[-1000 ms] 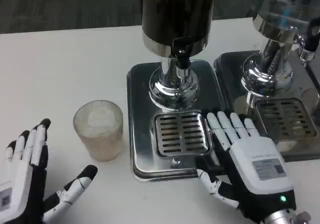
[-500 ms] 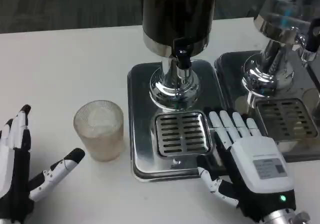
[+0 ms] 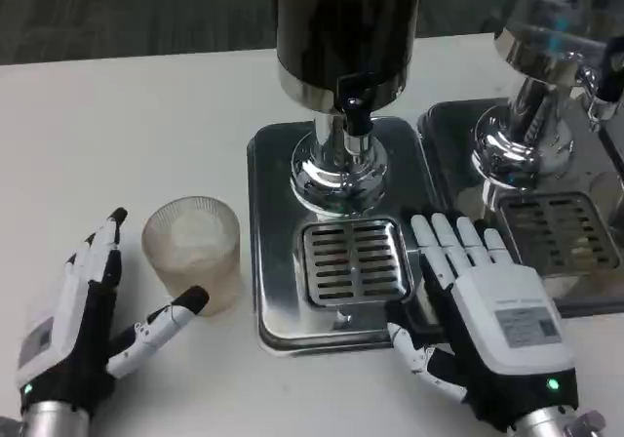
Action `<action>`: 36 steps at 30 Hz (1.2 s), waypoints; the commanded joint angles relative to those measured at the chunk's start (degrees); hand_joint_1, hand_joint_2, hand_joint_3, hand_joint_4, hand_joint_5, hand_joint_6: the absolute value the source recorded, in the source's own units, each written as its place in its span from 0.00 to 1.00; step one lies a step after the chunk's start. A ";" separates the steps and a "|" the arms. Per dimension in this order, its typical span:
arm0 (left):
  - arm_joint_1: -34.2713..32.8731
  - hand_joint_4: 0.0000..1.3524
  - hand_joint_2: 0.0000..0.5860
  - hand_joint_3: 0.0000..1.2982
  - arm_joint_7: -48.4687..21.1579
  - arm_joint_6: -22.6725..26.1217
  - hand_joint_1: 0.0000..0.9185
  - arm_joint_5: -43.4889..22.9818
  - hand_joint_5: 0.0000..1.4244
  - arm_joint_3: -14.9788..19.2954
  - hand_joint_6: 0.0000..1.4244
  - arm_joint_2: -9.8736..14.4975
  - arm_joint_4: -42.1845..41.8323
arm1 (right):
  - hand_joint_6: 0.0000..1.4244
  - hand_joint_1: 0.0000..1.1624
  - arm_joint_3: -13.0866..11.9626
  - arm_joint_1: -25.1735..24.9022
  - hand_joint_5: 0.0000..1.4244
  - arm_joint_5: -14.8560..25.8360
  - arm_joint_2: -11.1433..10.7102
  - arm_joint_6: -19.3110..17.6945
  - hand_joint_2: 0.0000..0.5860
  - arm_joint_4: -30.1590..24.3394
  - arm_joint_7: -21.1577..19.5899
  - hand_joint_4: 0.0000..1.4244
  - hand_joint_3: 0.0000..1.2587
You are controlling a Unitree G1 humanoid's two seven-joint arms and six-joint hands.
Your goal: Grasp the cup under the faucet to collect the drink, then remove the cup.
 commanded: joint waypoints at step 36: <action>-12.30 0.11 0.07 0.04 17.96 -9.23 0.39 3.34 0.30 -9.13 0.35 -3.84 18.76 | 0.00 0.24 -0.41 3.39 0.00 -0.38 -0.27 1.62 0.78 -4.50 1.56 0.00 0.00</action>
